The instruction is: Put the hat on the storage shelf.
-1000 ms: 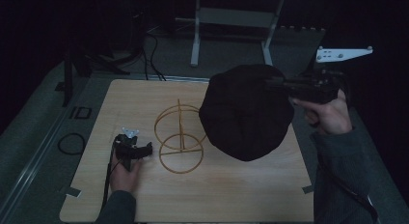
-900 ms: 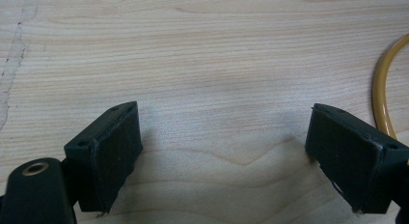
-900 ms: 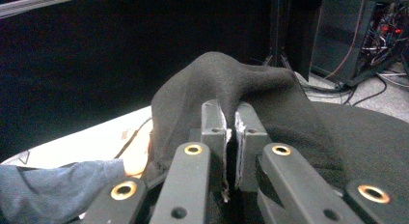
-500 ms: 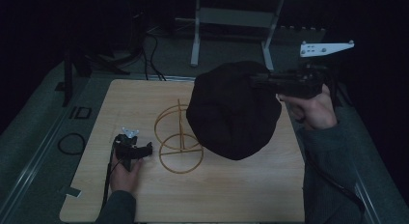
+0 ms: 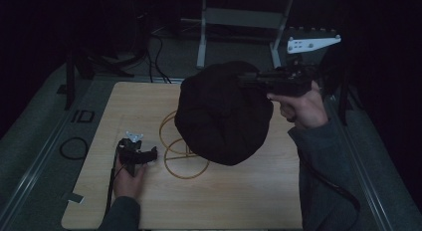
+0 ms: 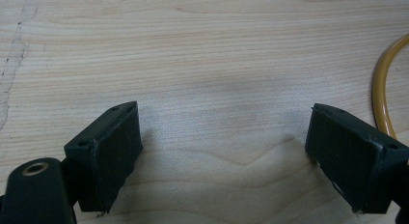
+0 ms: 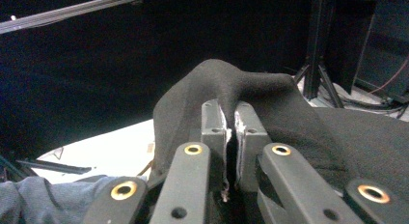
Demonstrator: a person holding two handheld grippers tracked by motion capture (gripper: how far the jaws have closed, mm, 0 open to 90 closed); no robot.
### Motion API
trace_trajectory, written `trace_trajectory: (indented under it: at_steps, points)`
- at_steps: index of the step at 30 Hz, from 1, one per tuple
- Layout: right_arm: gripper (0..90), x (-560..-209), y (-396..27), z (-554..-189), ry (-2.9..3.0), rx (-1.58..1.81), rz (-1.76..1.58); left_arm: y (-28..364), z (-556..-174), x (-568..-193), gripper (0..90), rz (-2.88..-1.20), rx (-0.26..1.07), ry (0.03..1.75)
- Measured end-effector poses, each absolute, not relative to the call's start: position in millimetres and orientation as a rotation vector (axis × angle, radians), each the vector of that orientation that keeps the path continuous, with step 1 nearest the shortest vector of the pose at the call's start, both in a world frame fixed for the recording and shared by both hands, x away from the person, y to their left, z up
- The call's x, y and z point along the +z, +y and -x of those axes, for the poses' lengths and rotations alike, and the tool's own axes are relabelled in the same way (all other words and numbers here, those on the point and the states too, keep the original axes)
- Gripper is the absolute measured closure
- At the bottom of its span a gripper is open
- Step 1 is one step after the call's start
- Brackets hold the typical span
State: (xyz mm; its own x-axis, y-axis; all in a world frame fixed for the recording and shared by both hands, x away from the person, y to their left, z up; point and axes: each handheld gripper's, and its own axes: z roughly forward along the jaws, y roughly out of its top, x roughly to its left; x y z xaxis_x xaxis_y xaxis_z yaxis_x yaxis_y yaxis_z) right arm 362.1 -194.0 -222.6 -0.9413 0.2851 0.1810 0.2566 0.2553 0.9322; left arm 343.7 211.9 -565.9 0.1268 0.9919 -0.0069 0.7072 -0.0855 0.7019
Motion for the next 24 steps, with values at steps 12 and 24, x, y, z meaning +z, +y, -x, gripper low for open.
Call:
trace_trajectory:
  at_steps: [12,24]
  points:
    - [85.3,-224.8,-156.2,-369.2,2.518,1.850,-0.489,211.5,-344.0,-566.1,12.2,-1.851,0.665,1.636]
    - [85.4,-235.9,-130.9,-387.1,2.531,1.882,-0.544,211.3,-344.0,-566.0,12.2,-1.847,0.663,1.639]
